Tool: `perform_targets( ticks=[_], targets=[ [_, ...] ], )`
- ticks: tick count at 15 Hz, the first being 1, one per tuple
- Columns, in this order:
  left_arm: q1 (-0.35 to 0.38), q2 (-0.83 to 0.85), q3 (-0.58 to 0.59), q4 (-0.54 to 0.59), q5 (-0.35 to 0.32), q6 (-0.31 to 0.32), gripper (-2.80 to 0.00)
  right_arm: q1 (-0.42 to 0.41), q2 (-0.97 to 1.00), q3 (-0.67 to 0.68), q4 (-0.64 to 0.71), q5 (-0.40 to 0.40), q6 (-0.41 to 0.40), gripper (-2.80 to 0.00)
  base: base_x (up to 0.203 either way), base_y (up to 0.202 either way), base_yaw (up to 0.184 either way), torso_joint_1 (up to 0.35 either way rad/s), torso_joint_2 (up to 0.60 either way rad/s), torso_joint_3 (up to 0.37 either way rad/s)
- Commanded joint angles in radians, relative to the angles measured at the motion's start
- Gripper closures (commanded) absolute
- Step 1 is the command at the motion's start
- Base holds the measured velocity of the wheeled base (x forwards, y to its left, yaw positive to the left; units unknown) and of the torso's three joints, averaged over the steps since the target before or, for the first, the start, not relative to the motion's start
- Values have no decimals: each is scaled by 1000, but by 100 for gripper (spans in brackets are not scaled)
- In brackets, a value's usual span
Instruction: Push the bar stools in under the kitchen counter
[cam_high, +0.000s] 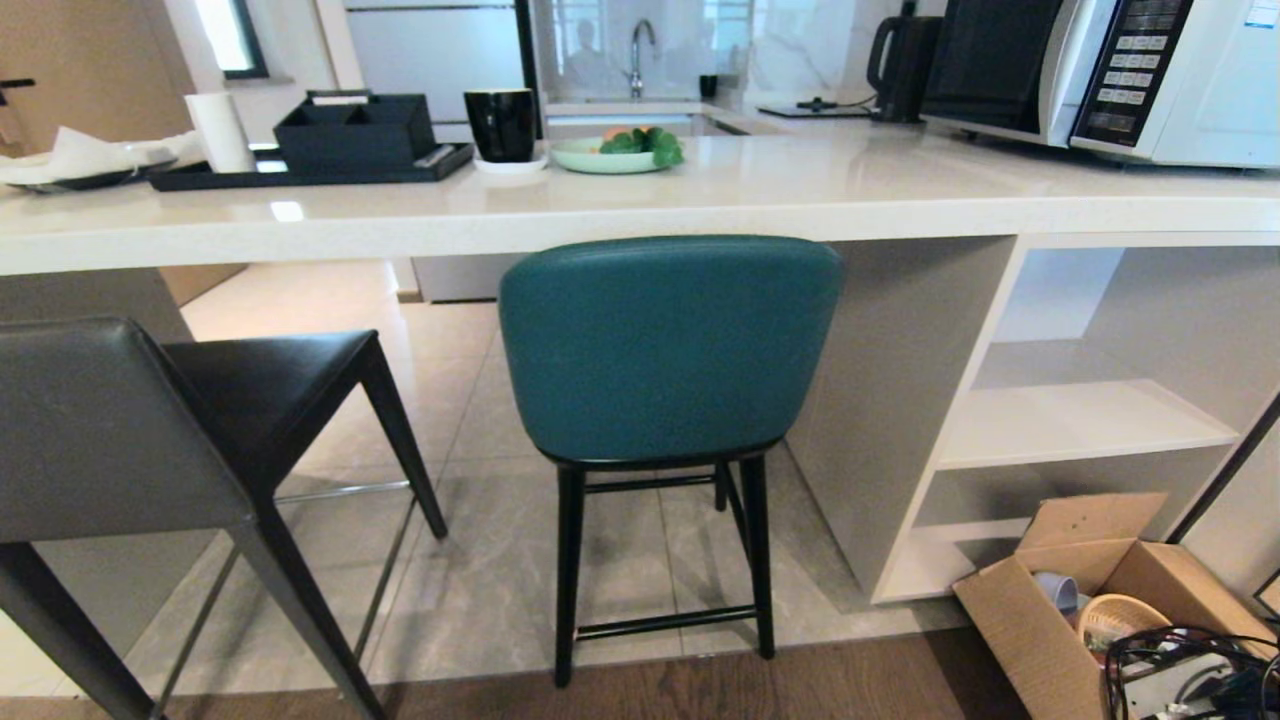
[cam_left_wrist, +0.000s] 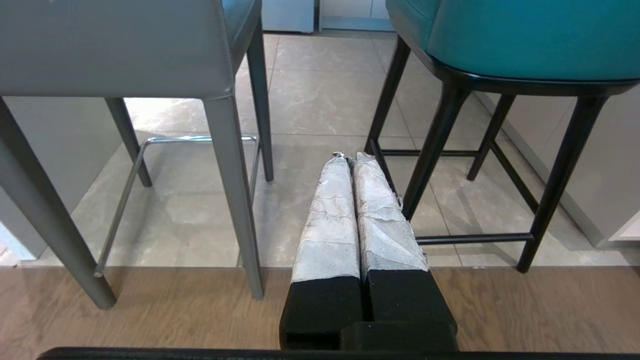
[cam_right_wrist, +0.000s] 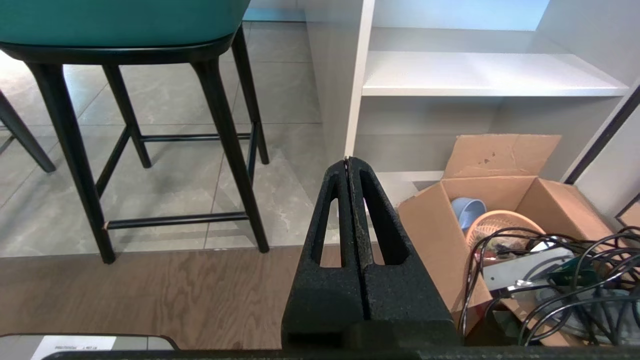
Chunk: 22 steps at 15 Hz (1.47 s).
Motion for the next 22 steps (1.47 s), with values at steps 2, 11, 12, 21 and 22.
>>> perform_targets(
  ticks=[2,11,12,21,22],
  targets=[
    [0,3,0,0,1,-1,0,0,2,0,0,1,-1,0,0,0,0,0,0,0],
    [0,3,0,0,1,-1,0,0,2,0,0,2,-4,0,0,181,-3,3,1,3],
    [0,3,0,-1,-1,-1,0,0,2,0,0,2,-5,0,0,197,-1,2,0,7],
    [-1,3,0,-3,-1,-3,0,0,2,0,-2,5,-5,0,0,186,-3,4,-7,0],
    [-1,3,0,-3,-1,-3,0,0,2,0,-1,5,-5,0,0,0,0,68,-243,-198]
  ],
)
